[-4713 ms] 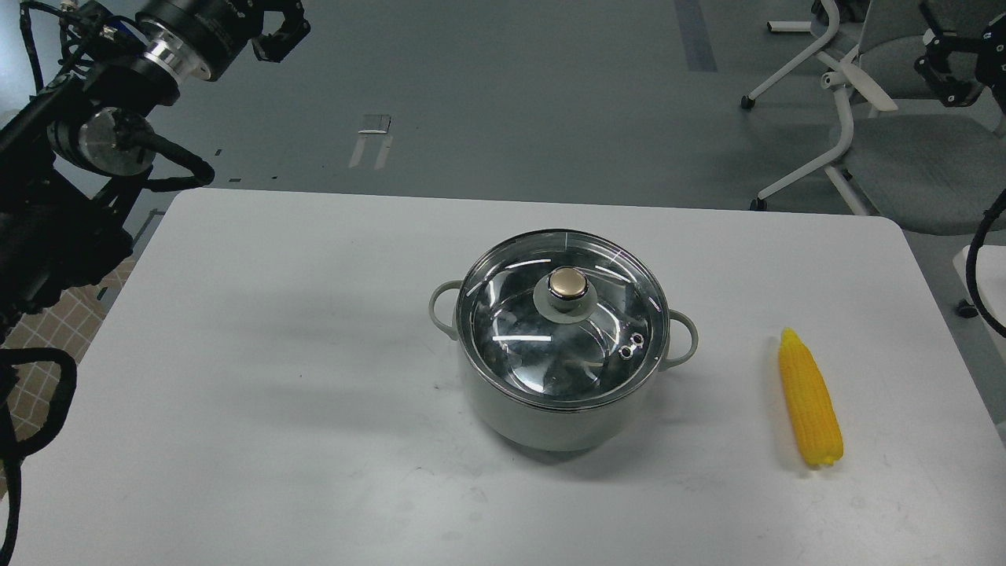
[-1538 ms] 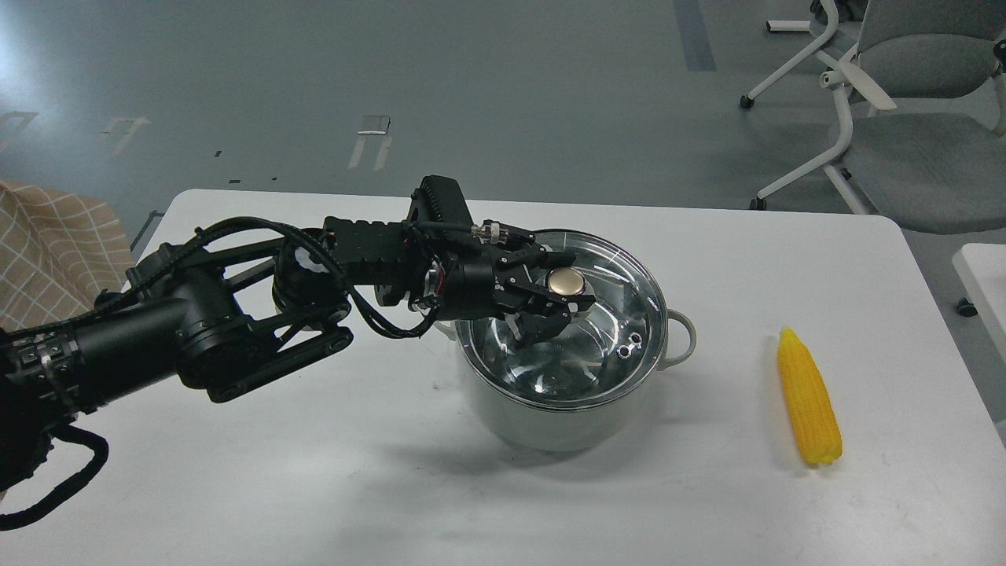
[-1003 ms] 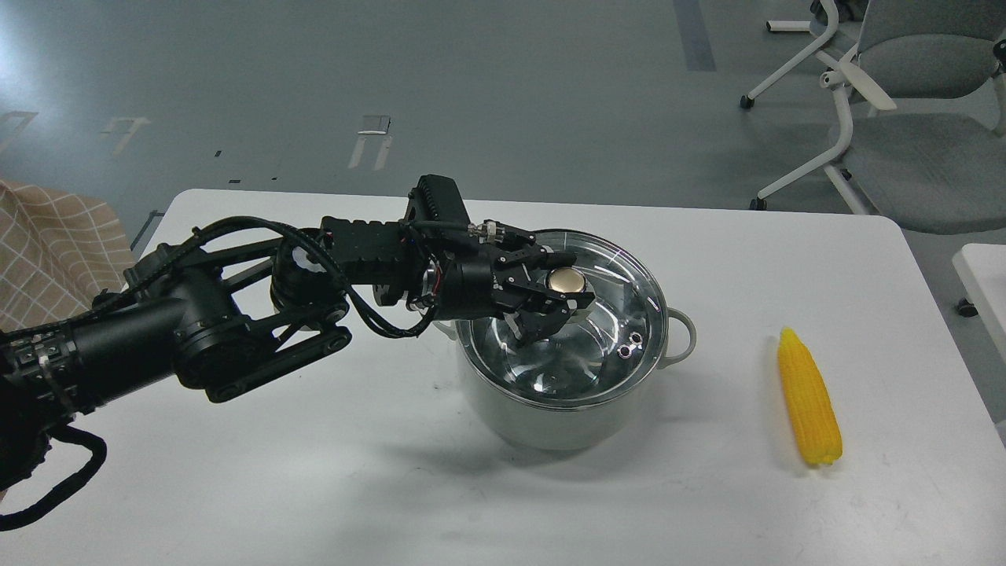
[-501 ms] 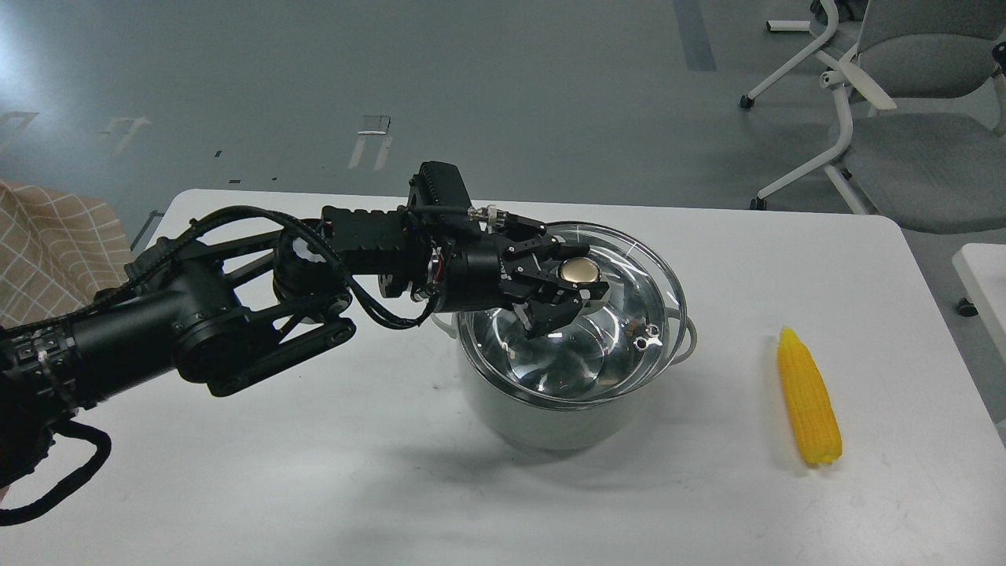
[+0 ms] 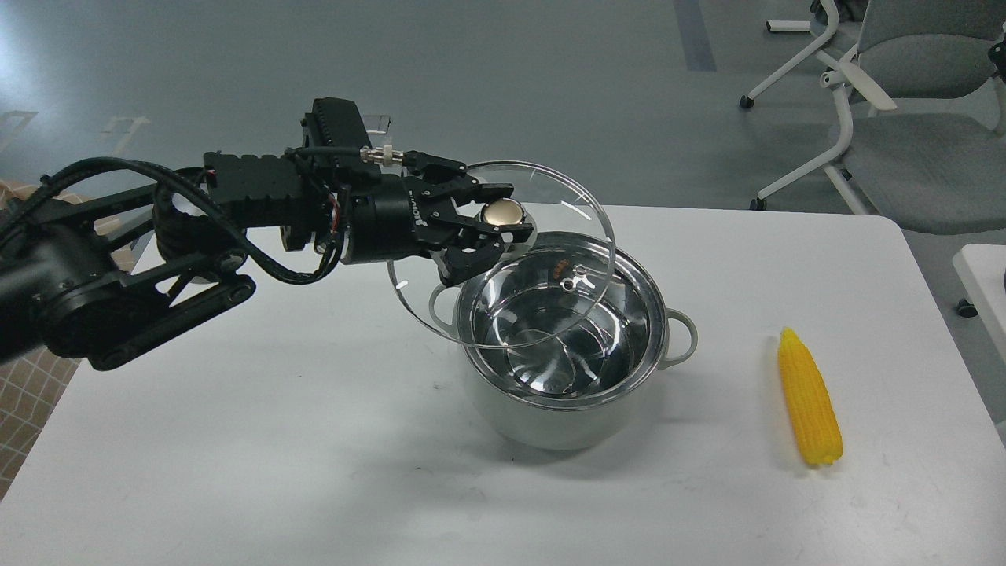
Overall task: Open pot and put corn in
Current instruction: 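Lift the glass lid off the pot and carry it toward the left arm, then lower the glass lid onto the table beside the pot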
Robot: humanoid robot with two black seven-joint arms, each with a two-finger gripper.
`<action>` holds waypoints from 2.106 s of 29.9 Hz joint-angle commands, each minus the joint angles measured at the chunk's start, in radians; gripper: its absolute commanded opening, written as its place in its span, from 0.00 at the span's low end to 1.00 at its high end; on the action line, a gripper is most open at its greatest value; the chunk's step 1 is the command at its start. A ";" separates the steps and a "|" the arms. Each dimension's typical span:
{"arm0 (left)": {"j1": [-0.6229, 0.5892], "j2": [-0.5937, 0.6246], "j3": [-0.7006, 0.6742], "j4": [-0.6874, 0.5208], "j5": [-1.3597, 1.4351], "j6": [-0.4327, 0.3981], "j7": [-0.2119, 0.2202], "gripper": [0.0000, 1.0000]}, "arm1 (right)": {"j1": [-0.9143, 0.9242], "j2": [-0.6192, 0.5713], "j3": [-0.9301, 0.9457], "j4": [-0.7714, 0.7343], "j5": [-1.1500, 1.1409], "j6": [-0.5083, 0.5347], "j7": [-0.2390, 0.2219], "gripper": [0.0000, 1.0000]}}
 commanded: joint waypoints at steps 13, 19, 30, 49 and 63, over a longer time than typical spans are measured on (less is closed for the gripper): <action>0.199 0.364 0.015 0.002 -0.079 0.114 -0.031 0.42 | -0.009 0.011 -0.002 0.003 0.000 0.002 0.000 1.00; 0.273 0.409 0.017 0.013 -0.083 0.144 -0.024 0.42 | -0.009 0.018 -0.005 0.003 0.000 0.002 0.000 1.00; 0.425 0.355 0.017 0.152 -0.106 0.249 -0.021 0.42 | -0.006 0.028 -0.004 0.005 -0.002 0.002 0.000 1.00; 0.461 0.194 0.020 0.354 -0.189 0.263 -0.028 0.43 | -0.008 0.028 -0.008 0.006 -0.002 0.004 0.000 1.00; 0.480 0.191 0.020 0.367 -0.189 0.262 -0.031 0.64 | -0.016 0.026 -0.011 0.002 -0.002 0.007 0.000 1.00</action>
